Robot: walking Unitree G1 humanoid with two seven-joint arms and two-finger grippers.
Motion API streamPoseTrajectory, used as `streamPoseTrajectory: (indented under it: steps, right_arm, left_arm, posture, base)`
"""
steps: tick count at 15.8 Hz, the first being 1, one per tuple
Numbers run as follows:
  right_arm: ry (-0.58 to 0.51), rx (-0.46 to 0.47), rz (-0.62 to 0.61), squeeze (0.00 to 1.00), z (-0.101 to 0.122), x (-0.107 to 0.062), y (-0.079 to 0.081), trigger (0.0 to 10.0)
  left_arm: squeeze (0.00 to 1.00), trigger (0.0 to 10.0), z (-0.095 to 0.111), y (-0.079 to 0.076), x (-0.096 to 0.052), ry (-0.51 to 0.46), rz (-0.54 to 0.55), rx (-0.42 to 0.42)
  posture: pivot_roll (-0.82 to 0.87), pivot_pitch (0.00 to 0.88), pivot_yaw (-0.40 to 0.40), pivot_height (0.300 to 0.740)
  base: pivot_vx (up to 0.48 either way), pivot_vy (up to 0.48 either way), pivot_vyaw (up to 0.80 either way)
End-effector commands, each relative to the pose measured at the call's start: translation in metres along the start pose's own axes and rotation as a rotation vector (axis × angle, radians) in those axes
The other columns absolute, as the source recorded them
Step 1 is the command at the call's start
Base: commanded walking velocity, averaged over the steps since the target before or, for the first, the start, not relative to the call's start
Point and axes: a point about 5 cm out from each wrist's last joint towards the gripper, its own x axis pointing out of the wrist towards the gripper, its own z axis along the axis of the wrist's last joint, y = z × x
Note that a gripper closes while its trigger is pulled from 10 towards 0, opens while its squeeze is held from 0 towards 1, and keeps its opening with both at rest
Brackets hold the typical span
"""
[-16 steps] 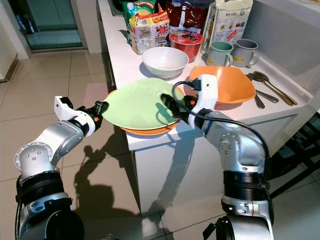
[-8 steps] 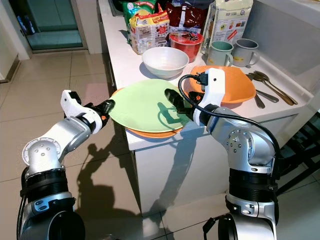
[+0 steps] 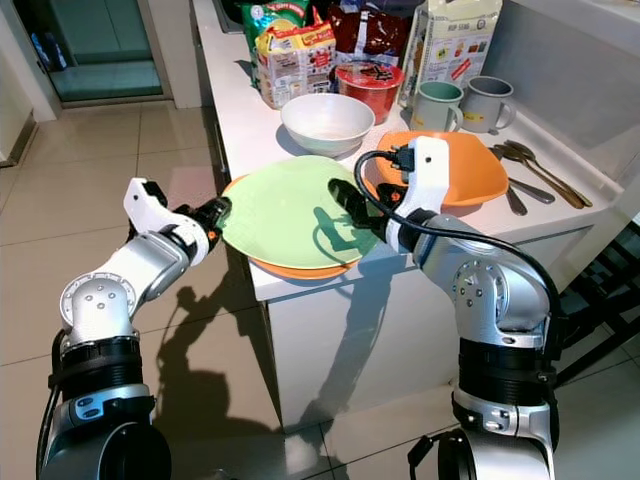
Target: Setting the table
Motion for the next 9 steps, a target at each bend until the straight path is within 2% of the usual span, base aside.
streamPoseTrajectory:
  steps: [1, 3, 4, 6, 9]
  right_arm:
    - [-0.008, -0.019, 0.009, 0.00, 0.002, -0.002, 0.002, 10.0]
    - [-0.007, -0.021, 0.013, 0.00, 0.001, -0.002, 0.002, 10.0]
    - [-0.009, -0.025, 0.030, 0.00, 0.000, -0.003, 0.005, 10.0]
    - [-0.009, -0.027, 0.038, 0.00, 0.000, -0.003, 0.006, 10.0]
    - [-0.007, -0.027, 0.038, 0.00, -0.001, -0.003, 0.005, 10.0]
  left_arm:
    - [1.00, 10.0, 0.003, -0.012, 0.002, -0.022, -0.026, 0.022]
    - [1.00, 10.0, 0.009, -0.011, 0.000, -0.053, -0.026, 0.034]
    - [0.00, 10.0, 0.024, -0.012, -0.005, -0.115, -0.070, 0.046]
    - [0.00, 10.0, 0.029, -0.016, -0.009, -0.118, -0.130, 0.061]
    - [0.00, 10.0, 0.021, -0.021, -0.012, -0.070, -0.183, 0.111]
  posture:
    - [0.01, 0.000, 0.024, 0.740]
    - [0.01, 0.000, 0.023, 0.740]
    - [0.01, 0.000, 0.021, 0.740]
    - [0.01, 0.000, 0.020, 0.740]
    - [0.01, 0.000, 0.017, 0.740]
  base:
    - [0.000, 0.000, 0.00]
    - [0.000, 0.000, 0.00]
    - [0.000, 0.000, 0.00]
    - [0.000, 0.000, 0.00]
    - [0.000, 0.000, 0.00]
